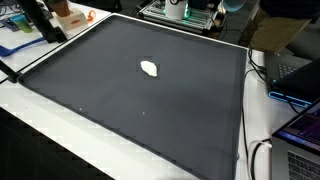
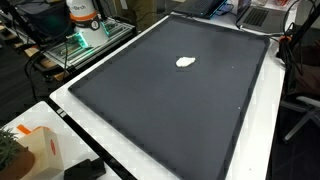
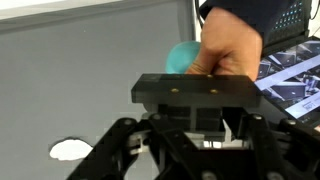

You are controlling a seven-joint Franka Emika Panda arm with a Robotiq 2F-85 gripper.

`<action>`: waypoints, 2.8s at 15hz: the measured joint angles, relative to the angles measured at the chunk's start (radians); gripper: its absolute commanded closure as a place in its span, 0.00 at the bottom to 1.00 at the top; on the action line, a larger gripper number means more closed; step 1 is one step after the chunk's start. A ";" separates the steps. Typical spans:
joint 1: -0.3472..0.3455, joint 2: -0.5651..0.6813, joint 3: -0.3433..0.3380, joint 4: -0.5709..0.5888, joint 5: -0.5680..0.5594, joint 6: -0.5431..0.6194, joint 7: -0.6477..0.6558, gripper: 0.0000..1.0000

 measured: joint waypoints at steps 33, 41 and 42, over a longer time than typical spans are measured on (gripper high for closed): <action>-0.412 0.292 0.059 -0.138 -0.100 -0.018 -0.587 0.78; -0.520 0.387 0.021 -0.114 -0.149 -0.298 -0.592 0.78; -0.522 0.406 -0.010 -0.109 -0.150 -0.332 -0.592 0.78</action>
